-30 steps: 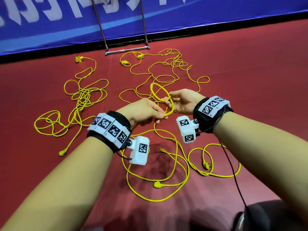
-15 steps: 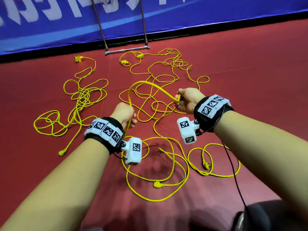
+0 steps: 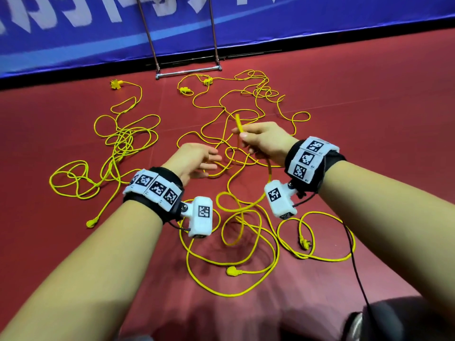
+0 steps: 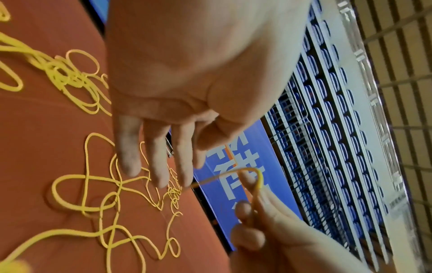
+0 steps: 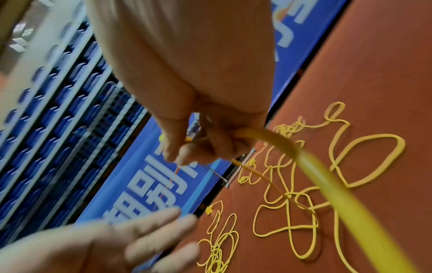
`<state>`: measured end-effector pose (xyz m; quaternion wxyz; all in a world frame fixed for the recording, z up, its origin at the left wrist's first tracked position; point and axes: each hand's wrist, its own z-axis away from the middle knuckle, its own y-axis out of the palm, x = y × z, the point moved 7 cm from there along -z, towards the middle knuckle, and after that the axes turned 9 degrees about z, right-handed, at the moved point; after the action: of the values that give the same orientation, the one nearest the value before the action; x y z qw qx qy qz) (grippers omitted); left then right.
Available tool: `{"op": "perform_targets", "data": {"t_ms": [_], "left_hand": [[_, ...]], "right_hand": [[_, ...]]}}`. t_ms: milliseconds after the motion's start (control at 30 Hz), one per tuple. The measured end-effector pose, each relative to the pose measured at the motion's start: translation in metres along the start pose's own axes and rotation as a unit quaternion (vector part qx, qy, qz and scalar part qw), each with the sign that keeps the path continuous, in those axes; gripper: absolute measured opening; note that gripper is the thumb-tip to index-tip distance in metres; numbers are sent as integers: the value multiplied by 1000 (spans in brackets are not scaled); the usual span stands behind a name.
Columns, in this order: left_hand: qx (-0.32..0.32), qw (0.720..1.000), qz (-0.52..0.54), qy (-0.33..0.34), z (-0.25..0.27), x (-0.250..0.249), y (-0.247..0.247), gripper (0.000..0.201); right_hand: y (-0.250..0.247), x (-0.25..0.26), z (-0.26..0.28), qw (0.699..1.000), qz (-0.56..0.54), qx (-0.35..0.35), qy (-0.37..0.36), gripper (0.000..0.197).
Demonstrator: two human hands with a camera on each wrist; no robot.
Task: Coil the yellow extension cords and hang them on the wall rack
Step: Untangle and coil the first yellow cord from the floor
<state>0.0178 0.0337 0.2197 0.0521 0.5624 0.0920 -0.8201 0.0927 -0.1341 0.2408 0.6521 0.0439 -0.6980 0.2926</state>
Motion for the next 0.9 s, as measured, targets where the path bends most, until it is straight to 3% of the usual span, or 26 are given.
{"op": "perform_targets", "data": {"t_ms": [67,167,267,333,400,467,500,567,667,800,900], "left_hand": [[25,990,129,-46,2,-5,4,29],[41,954,287,-75,2,-12,1,41],[9,931,355,-85,1,-7,-3,36],[-6,932,357,-70,0,-6,-4,26],[11,948,315,-35,1,-11,-4,20],[58,968,244,9,7,-21,2,20],[89,975,203,28,10,-26,6,22],[148,982,103,59,18,-33,21,23],[223,969,-72,83,32,-31,46,27],[278,943,-169,71,37,-16,65,28],[265,946,-185,35,31,-2,60,26]], "right_hand": [[23,19,6,991,82,81,-73,23],[55,30,18,946,209,210,-130,28],[71,26,27,904,283,289,-135,26],[74,17,27,899,296,304,-109,27],[68,8,21,929,259,258,-60,25],[54,-4,15,977,105,180,41,22],[47,-12,13,984,1,145,100,24],[35,-25,9,963,-164,97,192,31],[23,-31,4,925,-277,76,249,43],[19,-26,4,915,-305,38,263,38],[17,-20,3,931,-275,24,238,30]]}}
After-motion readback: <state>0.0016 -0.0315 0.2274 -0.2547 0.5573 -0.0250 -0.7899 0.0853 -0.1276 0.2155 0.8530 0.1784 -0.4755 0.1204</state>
